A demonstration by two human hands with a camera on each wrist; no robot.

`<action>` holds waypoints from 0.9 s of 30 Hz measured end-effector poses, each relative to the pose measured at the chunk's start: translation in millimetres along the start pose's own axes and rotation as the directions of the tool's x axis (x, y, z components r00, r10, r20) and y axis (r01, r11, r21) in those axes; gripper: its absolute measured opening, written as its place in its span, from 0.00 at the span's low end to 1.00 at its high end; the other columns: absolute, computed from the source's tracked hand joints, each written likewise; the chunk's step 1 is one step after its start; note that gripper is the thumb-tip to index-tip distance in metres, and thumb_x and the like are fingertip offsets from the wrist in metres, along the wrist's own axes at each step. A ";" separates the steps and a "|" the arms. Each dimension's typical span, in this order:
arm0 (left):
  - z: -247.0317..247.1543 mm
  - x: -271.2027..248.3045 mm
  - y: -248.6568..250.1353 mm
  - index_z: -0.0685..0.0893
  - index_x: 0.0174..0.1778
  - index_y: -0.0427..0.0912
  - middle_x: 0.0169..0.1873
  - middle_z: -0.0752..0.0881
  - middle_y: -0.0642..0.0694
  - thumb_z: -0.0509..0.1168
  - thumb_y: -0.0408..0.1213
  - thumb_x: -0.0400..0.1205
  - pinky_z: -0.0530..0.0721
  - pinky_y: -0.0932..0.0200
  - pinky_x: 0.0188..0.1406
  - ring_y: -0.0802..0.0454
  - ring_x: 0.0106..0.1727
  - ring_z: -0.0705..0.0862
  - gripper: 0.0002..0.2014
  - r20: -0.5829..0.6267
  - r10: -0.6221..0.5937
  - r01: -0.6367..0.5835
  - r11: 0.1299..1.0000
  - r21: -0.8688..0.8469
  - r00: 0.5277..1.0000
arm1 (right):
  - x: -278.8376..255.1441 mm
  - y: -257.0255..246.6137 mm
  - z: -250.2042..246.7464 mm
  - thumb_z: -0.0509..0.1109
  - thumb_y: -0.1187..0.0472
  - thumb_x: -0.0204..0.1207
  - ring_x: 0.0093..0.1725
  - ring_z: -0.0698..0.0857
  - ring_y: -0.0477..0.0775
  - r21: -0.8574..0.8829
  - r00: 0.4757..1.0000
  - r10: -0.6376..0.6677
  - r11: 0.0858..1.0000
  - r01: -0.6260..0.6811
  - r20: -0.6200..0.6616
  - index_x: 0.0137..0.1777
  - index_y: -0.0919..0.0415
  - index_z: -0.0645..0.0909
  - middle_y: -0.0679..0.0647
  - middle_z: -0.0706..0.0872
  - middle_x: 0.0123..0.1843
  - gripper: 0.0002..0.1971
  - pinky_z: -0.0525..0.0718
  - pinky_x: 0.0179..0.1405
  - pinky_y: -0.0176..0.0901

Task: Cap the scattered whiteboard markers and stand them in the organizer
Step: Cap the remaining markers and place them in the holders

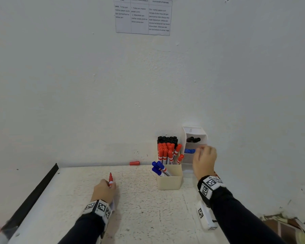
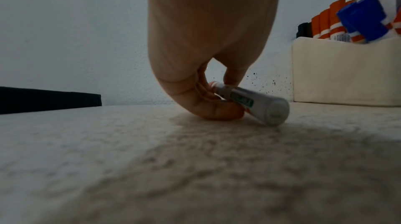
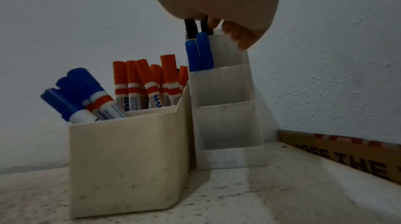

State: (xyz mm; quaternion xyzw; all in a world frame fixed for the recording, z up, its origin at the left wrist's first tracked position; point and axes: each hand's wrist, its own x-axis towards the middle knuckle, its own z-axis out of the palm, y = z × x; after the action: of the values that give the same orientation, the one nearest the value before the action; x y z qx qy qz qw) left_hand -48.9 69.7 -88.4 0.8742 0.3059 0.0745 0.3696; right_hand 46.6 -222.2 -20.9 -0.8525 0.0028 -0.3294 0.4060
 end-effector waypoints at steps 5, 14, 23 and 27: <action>0.6 -0.7 0.7 0.74 0.45 0.37 0.36 0.77 0.43 0.56 0.43 0.85 0.71 0.58 0.41 0.47 0.40 0.75 0.12 0.018 0.011 -0.011 1.000 -0.003 1.000 | 16.1 8.2 2.1 0.52 0.60 0.84 0.72 0.71 0.65 0.140 0.963 0.232 0.958 -0.251 0.140 0.76 0.68 0.61 0.67 0.68 0.75 0.22 0.70 0.71 0.53; 0.9 2.5 -2.5 0.75 0.47 0.37 0.41 0.78 0.41 0.56 0.43 0.84 0.73 0.58 0.41 0.47 0.41 0.77 0.12 0.036 0.022 -0.023 0.999 0.041 0.999 | 27.1 8.6 9.6 0.47 0.57 0.86 0.47 0.77 0.58 0.151 0.922 0.271 0.935 -0.320 0.275 0.73 0.63 0.62 0.69 0.81 0.60 0.18 0.74 0.48 0.47; 2.5 3.3 -1.5 0.76 0.49 0.37 0.43 0.81 0.41 0.56 0.44 0.85 0.76 0.58 0.41 0.47 0.41 0.79 0.12 0.029 0.025 -0.026 0.999 0.037 0.999 | 21.3 5.1 10.4 0.53 0.66 0.83 0.78 0.62 0.65 0.125 0.969 0.245 0.961 -0.248 0.040 0.77 0.70 0.59 0.67 0.62 0.79 0.23 0.62 0.76 0.53; 2.6 2.9 -1.4 0.77 0.55 0.35 0.46 0.83 0.40 0.55 0.44 0.85 0.78 0.58 0.42 0.47 0.42 0.81 0.15 -0.002 0.043 -0.043 0.999 0.019 0.999 | 13.5 -34.0 10.5 0.57 0.65 0.80 0.64 0.72 0.63 0.094 0.960 -0.028 0.994 0.056 -0.278 0.63 0.71 0.74 0.70 0.73 0.65 0.15 0.69 0.59 0.45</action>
State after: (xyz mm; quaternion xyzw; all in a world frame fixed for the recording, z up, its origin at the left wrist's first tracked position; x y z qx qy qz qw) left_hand -46.3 70.6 -91.6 0.8840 0.2883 0.0806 0.3590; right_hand 54.3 -195.8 5.4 -0.7764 0.0247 -0.4533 0.4372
